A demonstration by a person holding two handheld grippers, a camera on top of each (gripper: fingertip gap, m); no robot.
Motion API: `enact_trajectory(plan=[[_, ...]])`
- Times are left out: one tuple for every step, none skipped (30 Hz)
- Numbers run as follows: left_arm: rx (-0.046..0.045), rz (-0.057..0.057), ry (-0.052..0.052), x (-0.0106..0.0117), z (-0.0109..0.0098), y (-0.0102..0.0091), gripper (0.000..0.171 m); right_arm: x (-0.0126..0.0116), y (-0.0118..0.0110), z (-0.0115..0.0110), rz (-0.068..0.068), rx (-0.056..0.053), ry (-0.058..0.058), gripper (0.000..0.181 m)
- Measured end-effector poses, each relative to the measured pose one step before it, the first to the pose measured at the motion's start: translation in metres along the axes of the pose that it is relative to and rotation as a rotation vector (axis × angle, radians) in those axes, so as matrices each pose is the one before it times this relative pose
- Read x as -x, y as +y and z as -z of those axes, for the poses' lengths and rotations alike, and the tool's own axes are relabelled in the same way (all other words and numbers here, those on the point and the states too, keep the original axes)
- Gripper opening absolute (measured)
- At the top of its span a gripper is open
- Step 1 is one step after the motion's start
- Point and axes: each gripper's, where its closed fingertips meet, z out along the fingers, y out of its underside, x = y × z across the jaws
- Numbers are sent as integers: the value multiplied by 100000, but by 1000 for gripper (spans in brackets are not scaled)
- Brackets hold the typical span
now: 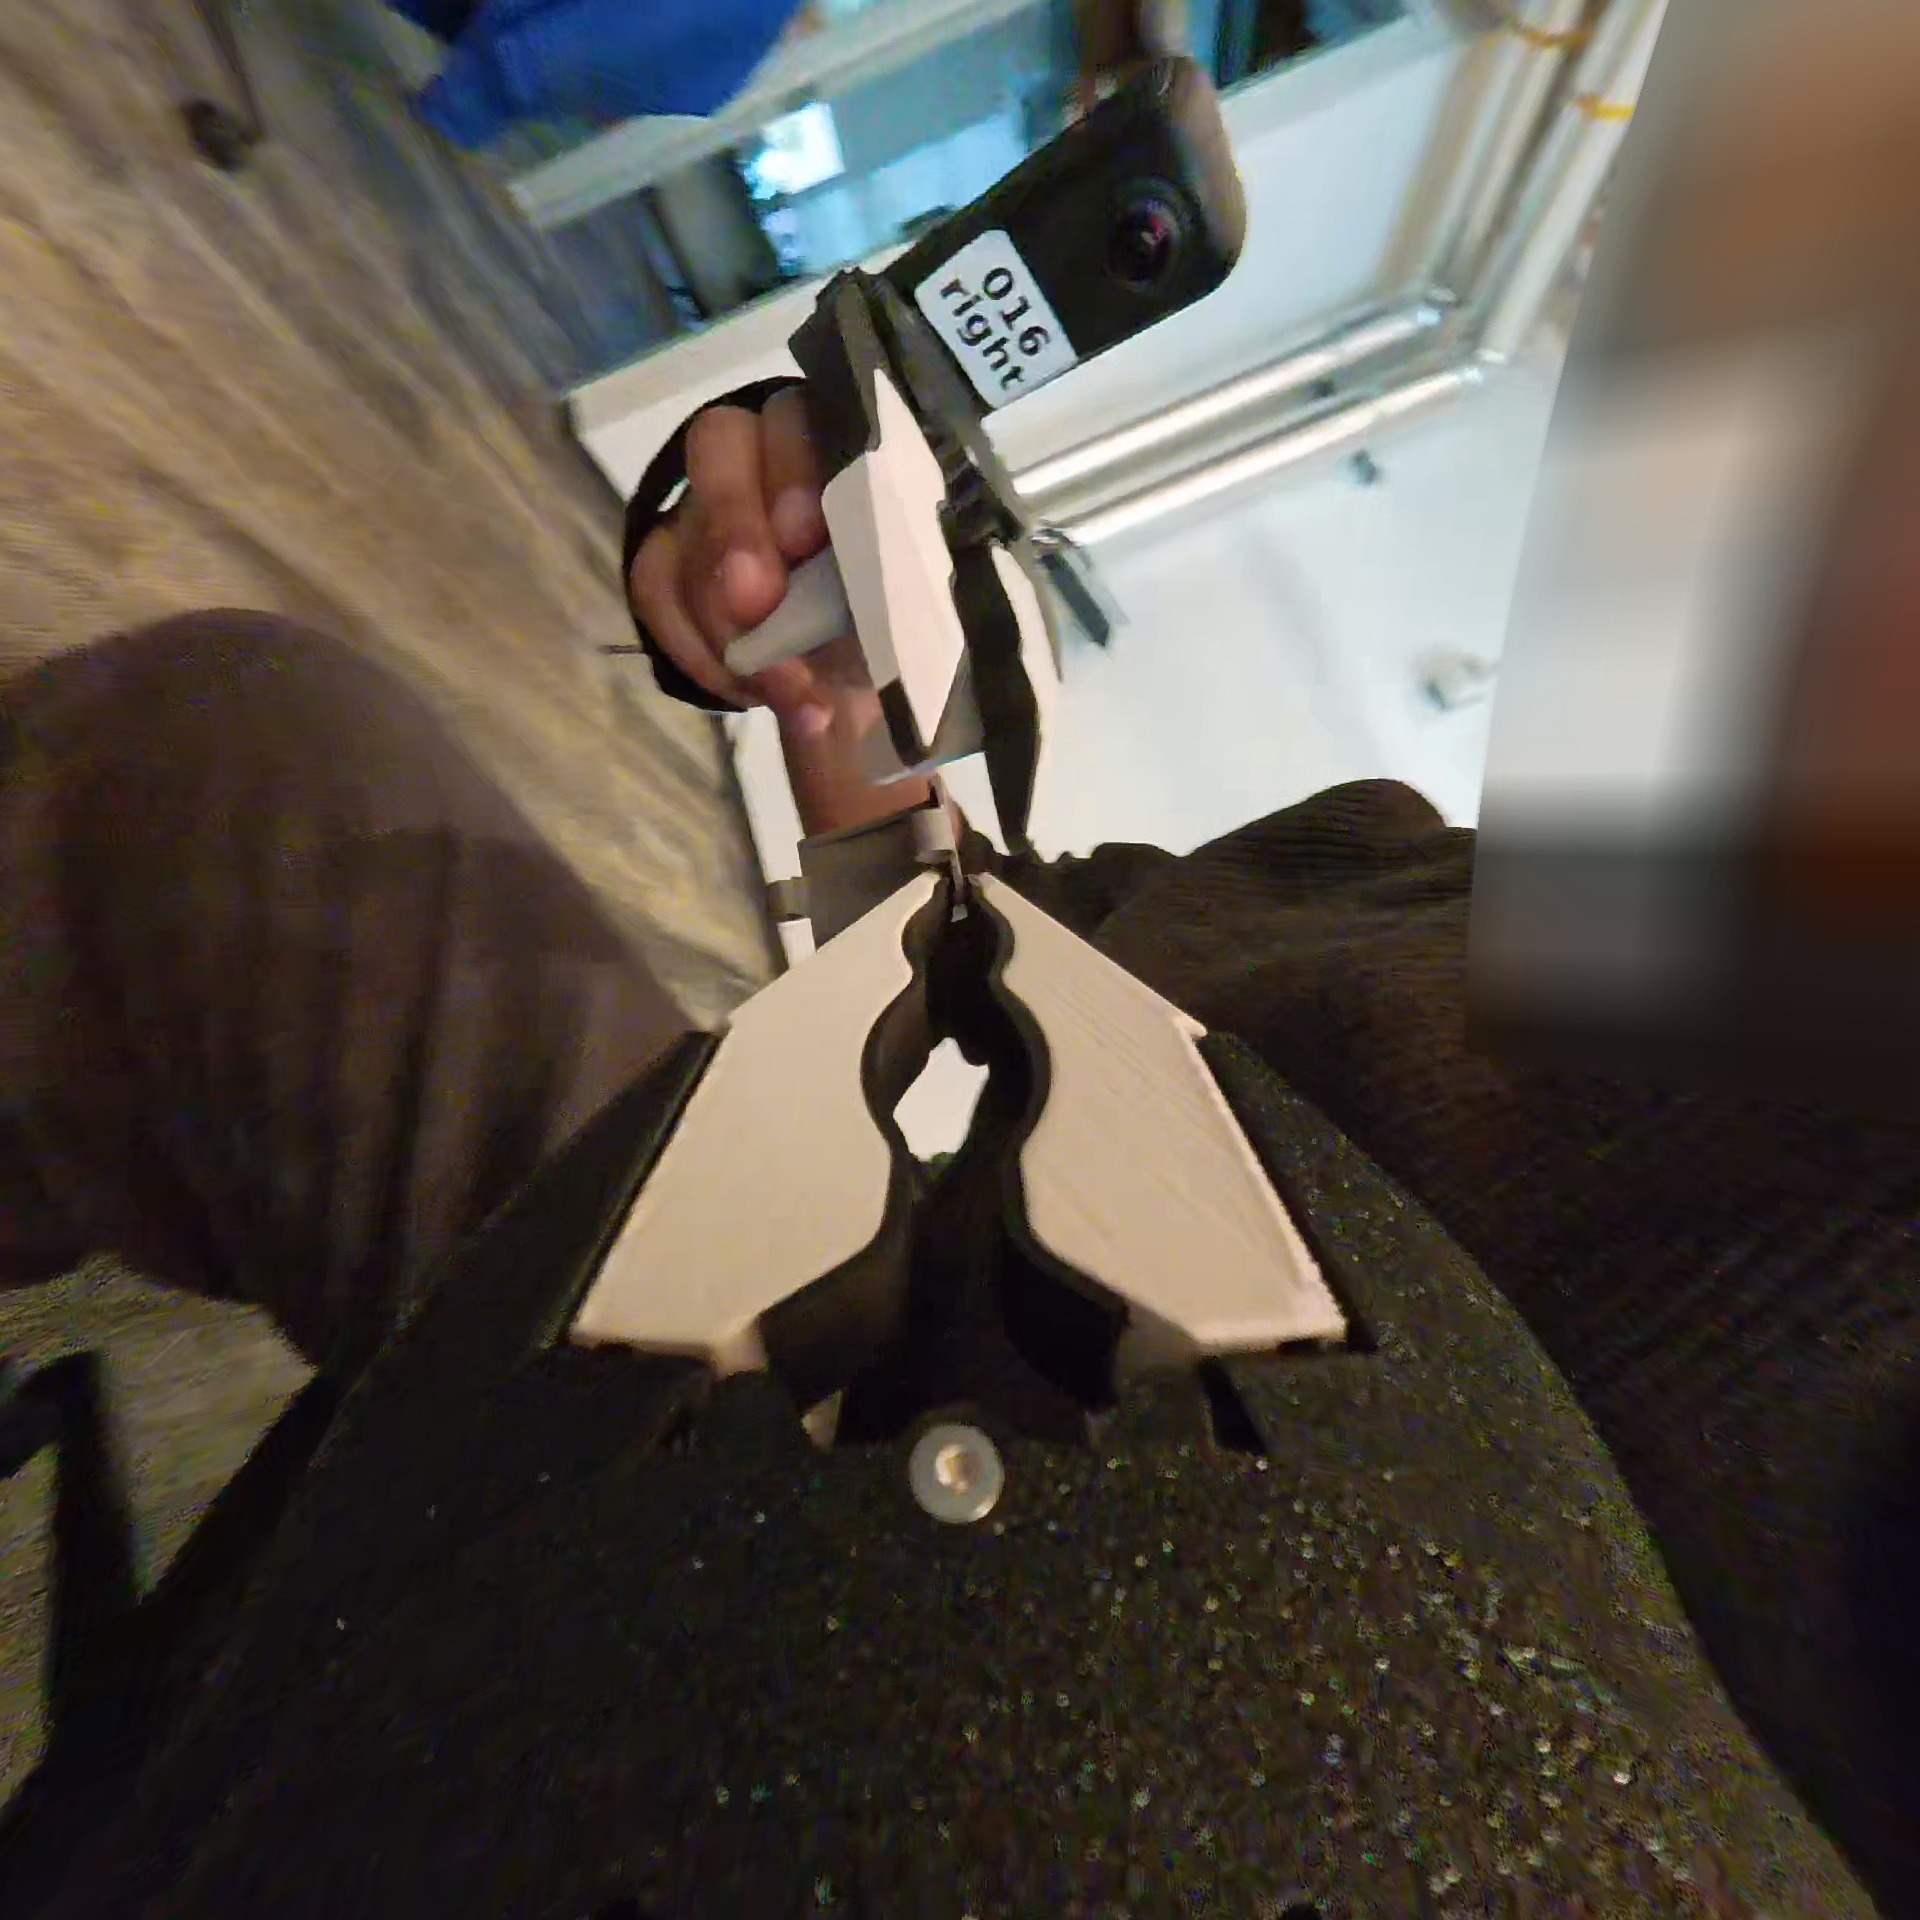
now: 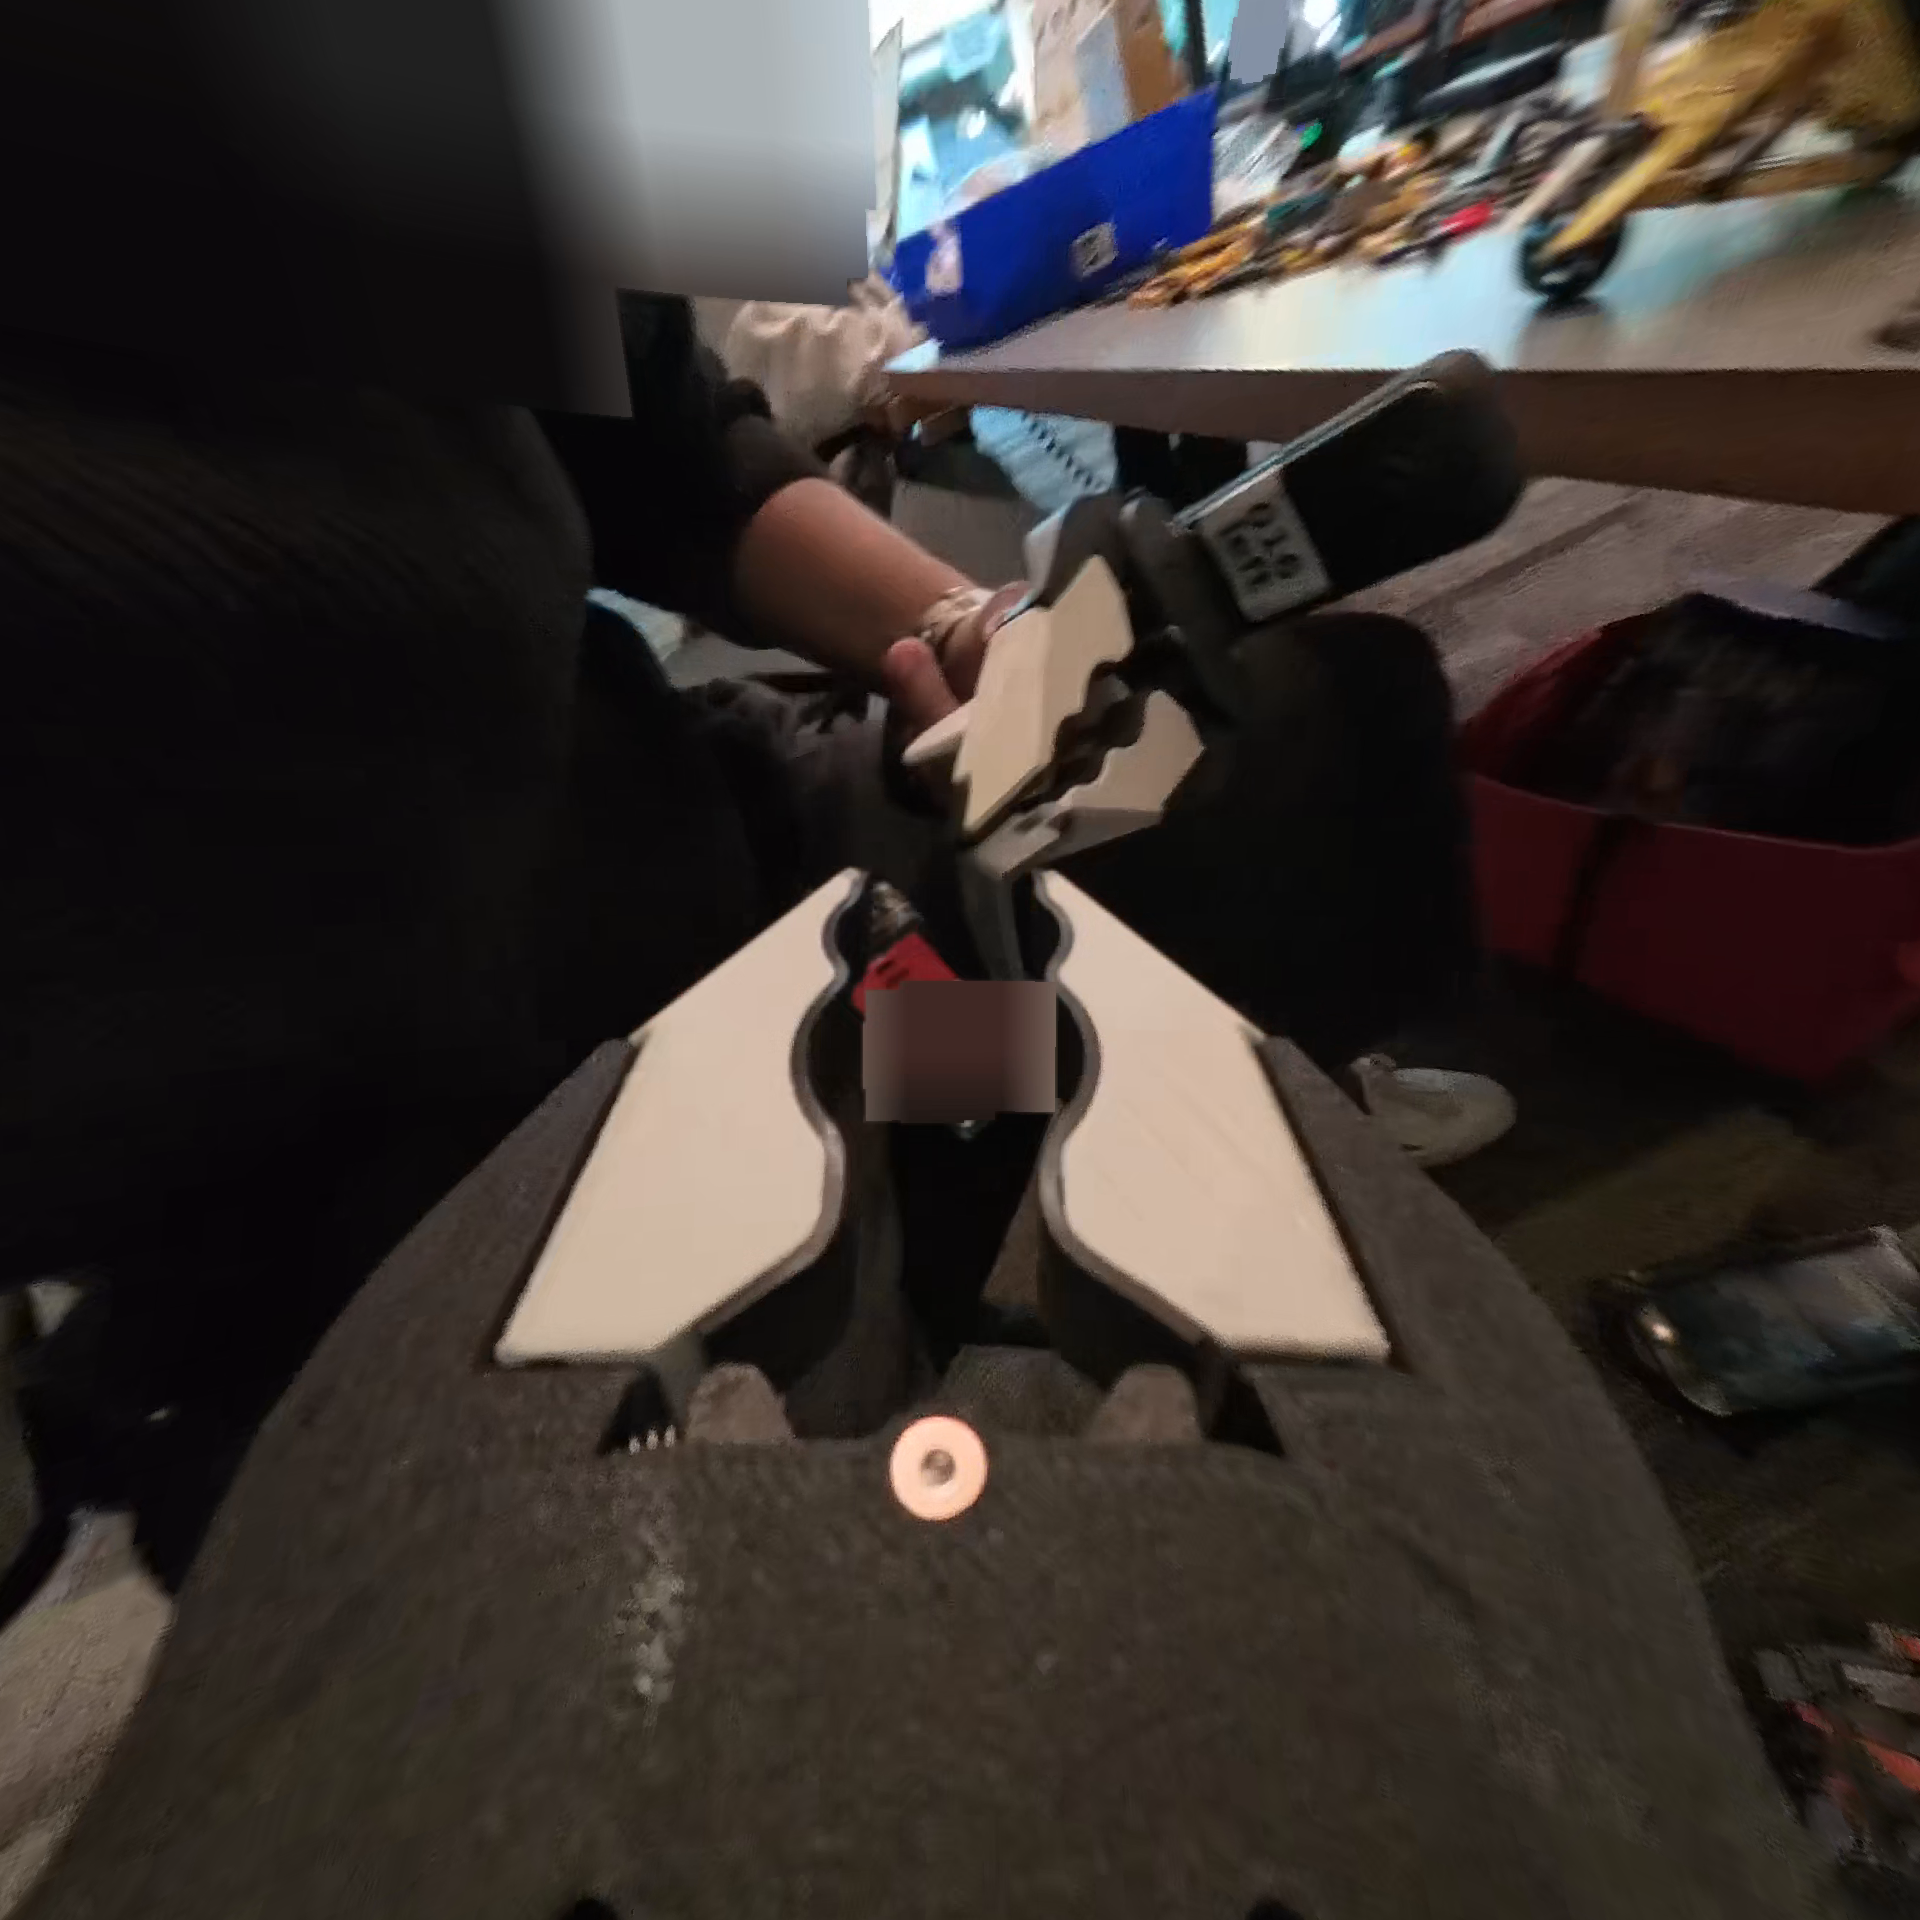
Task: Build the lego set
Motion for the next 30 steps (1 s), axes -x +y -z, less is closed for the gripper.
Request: enact_trajectory(plan=[[-536,-416,4549,-1509,164,536,1,1455,-447,-688,1112,3394,-1076,30],[822,-191,5445,-1436,274,651,1,1154,-378,-800,1254,3509,385,30],[2044,-506,4688,-1395,153,871,1,889,-405,-855,1584,3263,1881,30],[2874,-1905,2533,-1245,-38,1108,1,923,-534,-882,2101,2410,1531,28],[3006,-2678,995,-985,-25,1147,2,997,-703,-863,2268,1252,707,21],[2237,-2383,950,-964,14,1030,2,1046,-763,-871,2272,837,66,11],[1302,-2090,1117,-988,26,875,2,1002,-593,-918,2102,1769,-144,8],[711,-2061,1475,-1022,139,807,2,887,-450,-941,1608,2482,22,8],[882,-2037,1091,-1017,453,833,2,797,-497,-929,1185,2087,111,8],[509,-2414,24,-846,358,766,2,709,-516,-964,1189,1496,359,7],[-181,-2228,756,-896,421,551,2,697,-482,-1016,1407,1324,144,5],[-614,-1556,1852,-1070,423,461,2,673,-384,-1115,1299,1662,-112,4],[-489,-1690,793,-1068,387,550,2,609,-299,-1192,1375,2239,-147,3],[753,-2346,-633,-912,330,760,2,679,-387,-1123,1589,2005,-1072,2],[1359,-2477,265,-1025,526,809,2,587,-623,-983,1337,530,-825,2],[-1421,-2155,-226,-950,551,389,2,166,-768,-833,1023,-801,1416,2],[-3941,-2251,-1767,-697,777,-79,2,-175,-693,-696,975,-983,3341,1],[-4844,-3050,-4443,-233,850,-253,3,-319,-547,-601,1217,-554,3789,1],[-4926,-3740,-6068,33,922,-219,7,-282,-481,-524,1329,-684,2749,1],[-4587,-3813,-7336,269,1038,-154,18,-228,-600,-440,729,-2076,1553,1],[-3647,-3654,-9357,707,1156,-4,25,-293,-880,-318,-99,-4347,901,1],[-2663,-5248,-11184,1235,1147,166,25,-443,-983,-224,-468,-5519,947,1],[-1866,-5680,-11816,1218,1177,425,25,-741,-836,-177,-355,-5065,1967,1],[-1131,-4952,-11145,1355,1023,486,25,-991,-621,-185,-132,-4337,2736,1],[-474,-3953,-9887,1309,824,467,25,-1087,-496,-191,-362,-4127,2583,1],[-366,-2817,-9167,1288,612,364,26,-1153,-423,-221,-1062,-4422,2016,2],[-815,-1733,-8469,1221,443,143,27,-1215,-371,-238,-1886,-4790,1384,2],[-928,-1065,-6933,1079,345,81,27,-1327,-277,-229,-2838,-4792,846,2],[-529,-399,-6318,1097,242,91,27,-1443,-139,-222,-3728,-4231,482,2],[116,-127,-5754,1003,140,147,27,-1577,-32,-210,-3973,-3417,410,2]])
